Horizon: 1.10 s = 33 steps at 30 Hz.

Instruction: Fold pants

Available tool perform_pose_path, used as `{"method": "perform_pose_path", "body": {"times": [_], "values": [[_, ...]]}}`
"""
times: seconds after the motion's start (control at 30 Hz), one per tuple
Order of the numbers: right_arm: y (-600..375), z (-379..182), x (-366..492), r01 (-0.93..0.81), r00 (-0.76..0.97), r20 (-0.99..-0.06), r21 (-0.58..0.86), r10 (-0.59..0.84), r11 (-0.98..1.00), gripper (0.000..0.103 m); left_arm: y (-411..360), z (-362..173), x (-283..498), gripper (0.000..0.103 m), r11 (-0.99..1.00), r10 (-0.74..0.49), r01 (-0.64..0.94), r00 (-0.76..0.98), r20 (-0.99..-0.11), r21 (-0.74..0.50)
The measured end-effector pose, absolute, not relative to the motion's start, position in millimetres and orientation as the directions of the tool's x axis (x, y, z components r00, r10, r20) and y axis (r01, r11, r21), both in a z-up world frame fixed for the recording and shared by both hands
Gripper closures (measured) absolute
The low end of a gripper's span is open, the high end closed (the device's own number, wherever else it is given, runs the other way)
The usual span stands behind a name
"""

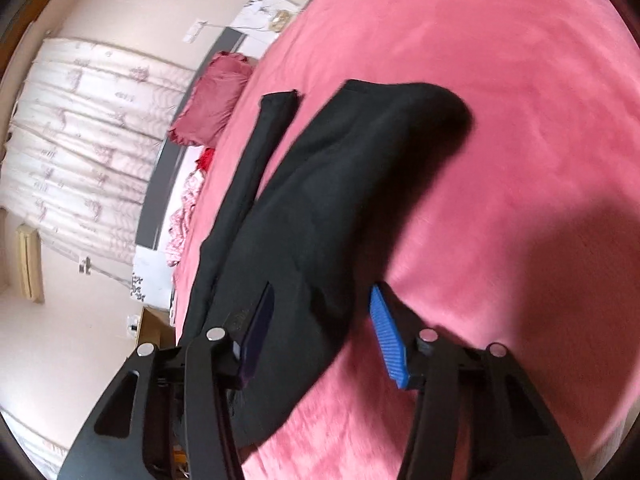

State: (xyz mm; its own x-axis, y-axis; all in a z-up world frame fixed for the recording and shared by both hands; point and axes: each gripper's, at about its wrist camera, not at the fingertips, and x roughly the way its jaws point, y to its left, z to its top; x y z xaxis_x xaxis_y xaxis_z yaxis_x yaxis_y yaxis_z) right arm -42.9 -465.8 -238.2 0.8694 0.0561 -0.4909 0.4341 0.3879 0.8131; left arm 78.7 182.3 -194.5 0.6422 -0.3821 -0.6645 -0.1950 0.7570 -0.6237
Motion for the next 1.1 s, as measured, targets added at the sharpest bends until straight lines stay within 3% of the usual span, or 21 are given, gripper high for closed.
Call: {"method": "perform_pose_path", "body": {"times": [0.13,0.2,0.27,0.53,0.77,0.83,0.87,0.97,1.0,1.1], "values": [[-474,-241,-33,0.406,0.879,-0.474,0.804,0.055,0.435,0.064,184,-197,76,0.003,0.742,-0.39,-0.176,0.671,-0.631,-0.646],[-476,-246,-30,0.42,0.874,-0.483,0.802,0.048,0.425,0.078,179,-195,77,0.003,0.767,-0.379,-0.165,0.664,-0.645,-0.62],[-481,-252,-33,0.422,0.875,-0.481,0.808,0.047,0.412,0.083,179,-194,80,0.003,0.771,-0.374,-0.17,0.66,-0.652,-0.614],[-482,-253,-41,0.41,0.882,-0.469,0.815,0.05,0.409,0.082,202,-194,102,0.003,0.651,-0.395,-0.227,0.714,-0.579,-0.724],[-480,-247,-30,0.429,0.871,-0.492,0.776,0.018,0.463,0.085,186,-191,130,0.006,0.73,-0.338,-0.21,0.716,-0.611,-0.651],[-478,-246,-28,0.436,0.865,-0.501,0.763,0.011,0.477,0.085,182,-190,135,0.031,0.76,-0.329,-0.206,0.696,-0.638,-0.616],[-478,-245,-28,0.438,0.864,-0.504,0.76,0.009,0.48,0.085,182,-191,136,0.05,0.777,-0.303,-0.233,0.676,-0.672,-0.585],[-476,-244,-27,0.448,0.857,-0.515,0.751,0.006,0.486,0.085,194,-197,133,0.058,0.731,-0.333,-0.251,0.68,-0.653,-0.634],[-476,-244,-26,0.454,0.852,-0.523,0.746,0.006,0.487,0.086,197,-199,131,0.07,0.73,-0.334,-0.257,0.674,-0.659,-0.633],[-480,-242,-21,0.481,0.831,-0.556,0.735,0.018,0.478,0.09,203,-199,129,0.092,0.741,-0.338,-0.259,0.653,-0.677,-0.619]]}}
